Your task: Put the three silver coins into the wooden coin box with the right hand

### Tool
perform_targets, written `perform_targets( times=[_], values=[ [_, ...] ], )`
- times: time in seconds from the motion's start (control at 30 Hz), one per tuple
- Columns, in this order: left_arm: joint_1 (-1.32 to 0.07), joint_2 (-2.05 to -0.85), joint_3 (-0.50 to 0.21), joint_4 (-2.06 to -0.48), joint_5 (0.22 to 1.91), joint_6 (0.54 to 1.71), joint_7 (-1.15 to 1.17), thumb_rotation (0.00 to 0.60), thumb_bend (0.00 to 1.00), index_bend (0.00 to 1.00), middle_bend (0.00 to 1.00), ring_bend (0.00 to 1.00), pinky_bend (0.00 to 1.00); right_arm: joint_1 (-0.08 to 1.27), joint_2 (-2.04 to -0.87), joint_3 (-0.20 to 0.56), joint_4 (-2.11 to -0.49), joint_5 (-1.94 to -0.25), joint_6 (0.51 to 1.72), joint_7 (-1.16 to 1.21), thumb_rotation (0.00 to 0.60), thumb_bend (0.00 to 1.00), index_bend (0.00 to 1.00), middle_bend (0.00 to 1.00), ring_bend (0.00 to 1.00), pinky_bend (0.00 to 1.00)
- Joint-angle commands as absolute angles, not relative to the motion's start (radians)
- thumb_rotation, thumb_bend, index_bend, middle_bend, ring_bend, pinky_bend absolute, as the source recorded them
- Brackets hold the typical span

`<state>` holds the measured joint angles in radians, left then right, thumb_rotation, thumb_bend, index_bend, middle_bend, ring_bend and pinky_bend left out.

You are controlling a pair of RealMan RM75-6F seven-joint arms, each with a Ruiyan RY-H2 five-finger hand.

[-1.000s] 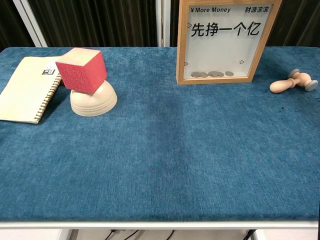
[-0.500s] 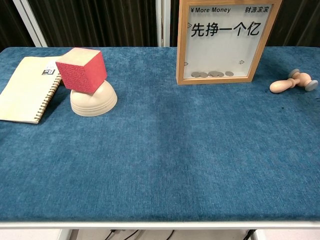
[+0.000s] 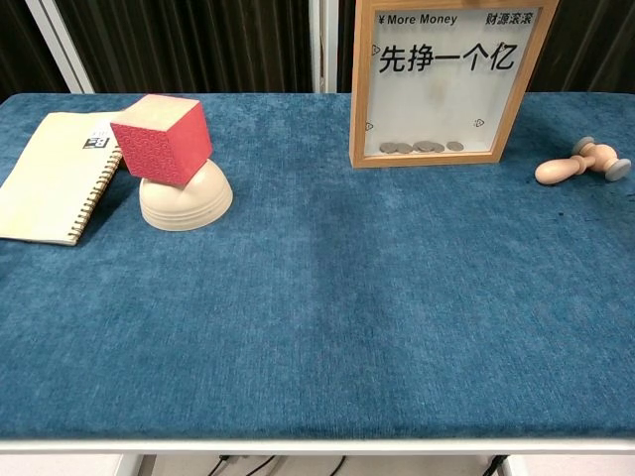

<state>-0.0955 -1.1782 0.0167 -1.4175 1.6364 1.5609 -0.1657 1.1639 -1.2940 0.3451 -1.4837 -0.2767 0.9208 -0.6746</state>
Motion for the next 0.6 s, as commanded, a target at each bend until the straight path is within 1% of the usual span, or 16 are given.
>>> perform_targets(
  times=[0.03,0.17,0.27,0.37,0.4,0.47,0.6],
  values=[
    [-0.094,-1.177,0.017,-1.419,1.636,1.563,-0.164,0.600,0.04,0.02,0.00,0.00,0.00,1.147,-1.271,0.352,-1.514,-0.304,0.927,-0.643,0.600,0.36,0.00,0.00,0.00,0.00],
    [-0.092,-1.172,0.016,-1.425,1.637,1.568,-0.159,0.600,0.04,0.02,0.00,0.00,0.00,1.078,-1.196,0.356,-1.626,-0.429,0.973,-0.563,0.600,0.36,0.00,0.00,0.00,0.00],
    [-0.090,-1.167,0.015,-1.431,1.635,1.570,-0.154,0.600,0.04,0.02,0.00,0.00,0.00,0.968,-1.110,0.320,-1.762,-0.625,1.068,-0.491,0.600,0.36,0.00,0.00,0.00,0.00],
    [-0.089,-1.164,0.015,-1.435,1.634,1.570,-0.147,0.600,0.04,0.02,0.00,0.00,0.00,0.814,-1.042,0.221,-1.857,-0.898,1.217,-0.423,0.600,0.35,0.00,0.00,0.00,0.00],
    [-0.090,-1.164,0.014,-1.437,1.634,1.569,-0.142,0.600,0.04,0.02,0.00,0.00,0.00,0.747,-1.025,0.167,-1.864,-1.012,1.285,-0.399,0.600,0.35,0.00,0.00,0.00,0.00],
    [-0.090,-1.164,0.013,-1.439,1.636,1.569,-0.128,0.600,0.04,0.02,0.00,0.00,0.00,0.630,-1.020,0.069,-1.828,-1.194,1.410,-0.364,0.600,0.34,0.00,0.00,0.00,0.00],
    [-0.090,-1.164,0.010,-1.448,1.635,1.573,-0.097,0.600,0.04,0.02,0.00,0.00,0.00,0.436,-1.075,-0.077,-1.686,-1.389,1.585,-0.281,0.600,0.33,0.00,0.00,0.00,0.00]
  ],
)
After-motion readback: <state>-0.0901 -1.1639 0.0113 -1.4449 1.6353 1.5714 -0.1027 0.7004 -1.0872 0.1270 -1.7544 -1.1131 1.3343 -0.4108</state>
